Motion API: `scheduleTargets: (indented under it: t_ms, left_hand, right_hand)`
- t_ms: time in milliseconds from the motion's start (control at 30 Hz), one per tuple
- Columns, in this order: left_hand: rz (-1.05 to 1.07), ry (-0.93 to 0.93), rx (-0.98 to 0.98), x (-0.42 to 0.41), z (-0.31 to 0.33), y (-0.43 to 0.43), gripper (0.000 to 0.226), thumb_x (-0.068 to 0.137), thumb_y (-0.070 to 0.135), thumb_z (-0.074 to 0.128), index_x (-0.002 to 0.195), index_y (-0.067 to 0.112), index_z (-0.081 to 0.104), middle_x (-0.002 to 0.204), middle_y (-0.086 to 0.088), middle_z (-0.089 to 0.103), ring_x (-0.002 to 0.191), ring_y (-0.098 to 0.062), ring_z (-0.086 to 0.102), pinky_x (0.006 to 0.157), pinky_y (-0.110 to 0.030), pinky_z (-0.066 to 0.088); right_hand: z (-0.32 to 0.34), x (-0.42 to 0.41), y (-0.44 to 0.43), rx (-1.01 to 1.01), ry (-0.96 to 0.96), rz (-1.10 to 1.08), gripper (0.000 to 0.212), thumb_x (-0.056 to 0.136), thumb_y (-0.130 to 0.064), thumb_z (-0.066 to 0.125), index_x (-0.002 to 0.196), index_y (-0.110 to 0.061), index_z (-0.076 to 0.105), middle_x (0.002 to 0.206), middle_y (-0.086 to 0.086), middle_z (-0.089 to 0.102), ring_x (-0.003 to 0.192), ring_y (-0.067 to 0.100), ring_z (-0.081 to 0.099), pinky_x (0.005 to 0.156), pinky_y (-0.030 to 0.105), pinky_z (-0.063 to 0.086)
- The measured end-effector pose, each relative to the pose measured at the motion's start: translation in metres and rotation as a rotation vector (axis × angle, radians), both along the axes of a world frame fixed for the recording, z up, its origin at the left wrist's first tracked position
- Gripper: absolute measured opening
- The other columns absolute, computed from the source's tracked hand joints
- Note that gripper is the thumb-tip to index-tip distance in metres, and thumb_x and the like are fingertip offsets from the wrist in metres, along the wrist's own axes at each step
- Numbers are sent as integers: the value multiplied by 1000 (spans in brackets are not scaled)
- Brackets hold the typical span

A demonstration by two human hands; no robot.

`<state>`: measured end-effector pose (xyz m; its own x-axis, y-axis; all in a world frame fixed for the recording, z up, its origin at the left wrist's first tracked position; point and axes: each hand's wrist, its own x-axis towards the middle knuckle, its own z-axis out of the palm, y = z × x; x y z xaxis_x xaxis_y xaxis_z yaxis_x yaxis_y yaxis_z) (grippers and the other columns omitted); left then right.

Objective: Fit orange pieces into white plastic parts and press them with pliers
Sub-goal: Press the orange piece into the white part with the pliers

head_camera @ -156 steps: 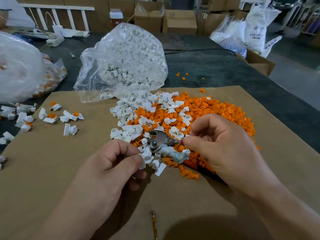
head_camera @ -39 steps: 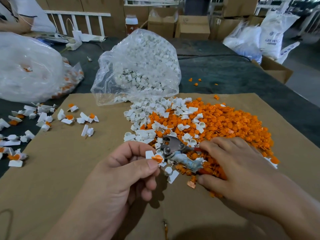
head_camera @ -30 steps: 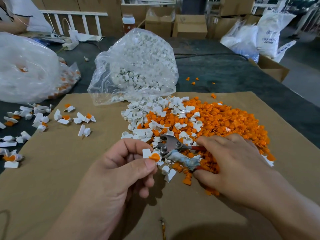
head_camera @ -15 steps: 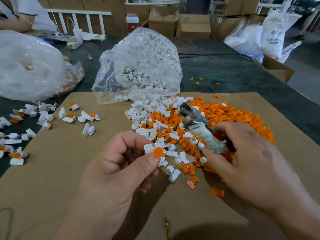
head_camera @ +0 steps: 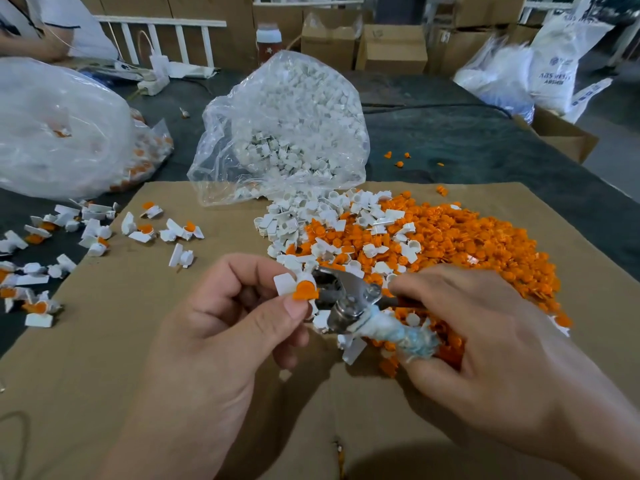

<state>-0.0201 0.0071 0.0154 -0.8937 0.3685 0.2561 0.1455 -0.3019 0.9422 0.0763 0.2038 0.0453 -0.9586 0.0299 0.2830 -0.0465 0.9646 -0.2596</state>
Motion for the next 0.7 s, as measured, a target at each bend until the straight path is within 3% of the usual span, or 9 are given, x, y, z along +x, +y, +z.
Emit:
scheduleTargets:
  t_ms: [267,467,700]
  left_hand:
    - [18,-17,10,1,-3,0,16,60,29,76,75,25,73,61,-2,62,50,-12,60,42,-19,45]
    - [30,28,-88,0,-4,-2,19,61,35,77,79,27,74,63,-2,62,52,-11,57,45,-19,46]
    - [-52,59,-125,-3,-5,-4,30,61,44,84,83,27,74,64,-4,64,53,-13,58,45,-21,47]
  right_hand:
    - [5,1,-2,16,27,50,43,74,-46,52,115,-34,53,98,-16,62,84,-6,38,74,16,36]
    - [4,2,1,-38,-16,60,45,75,-48,49,120,-43,46,108,-23,57,96,2,55,75,25,50]
    - [4,3,1,-18,-39,63,48,75,-48,49,123,-40,48,114,-24,55,100,0,53,78,24,50]
